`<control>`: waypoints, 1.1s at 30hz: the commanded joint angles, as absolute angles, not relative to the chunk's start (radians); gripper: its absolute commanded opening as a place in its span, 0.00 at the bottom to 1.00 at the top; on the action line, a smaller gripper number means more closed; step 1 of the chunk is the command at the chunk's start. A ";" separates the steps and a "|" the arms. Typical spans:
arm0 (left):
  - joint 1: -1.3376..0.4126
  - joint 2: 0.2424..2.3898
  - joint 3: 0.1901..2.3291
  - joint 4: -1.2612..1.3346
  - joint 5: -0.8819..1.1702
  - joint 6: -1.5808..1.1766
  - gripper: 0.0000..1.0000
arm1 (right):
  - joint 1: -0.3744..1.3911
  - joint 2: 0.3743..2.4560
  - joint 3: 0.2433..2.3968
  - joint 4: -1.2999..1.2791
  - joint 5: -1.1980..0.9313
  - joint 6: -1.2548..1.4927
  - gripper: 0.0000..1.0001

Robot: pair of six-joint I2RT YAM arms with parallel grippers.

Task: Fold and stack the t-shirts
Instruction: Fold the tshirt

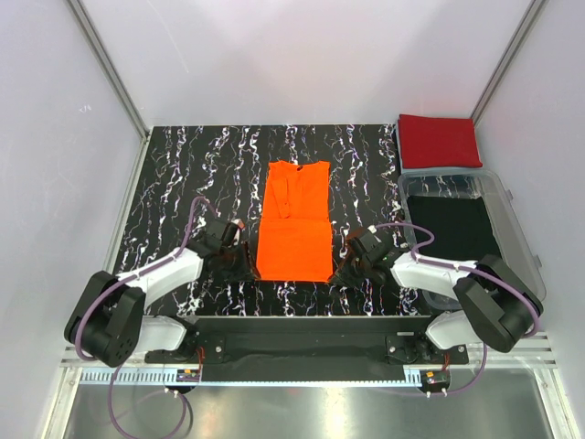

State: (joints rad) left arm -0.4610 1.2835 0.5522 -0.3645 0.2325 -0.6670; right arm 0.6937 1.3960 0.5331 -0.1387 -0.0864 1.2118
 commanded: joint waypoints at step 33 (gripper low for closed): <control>-0.686 1.015 0.850 -0.627 0.055 -0.804 0.00 | 0.715 0.770 0.606 -0.581 -0.014 0.934 0.00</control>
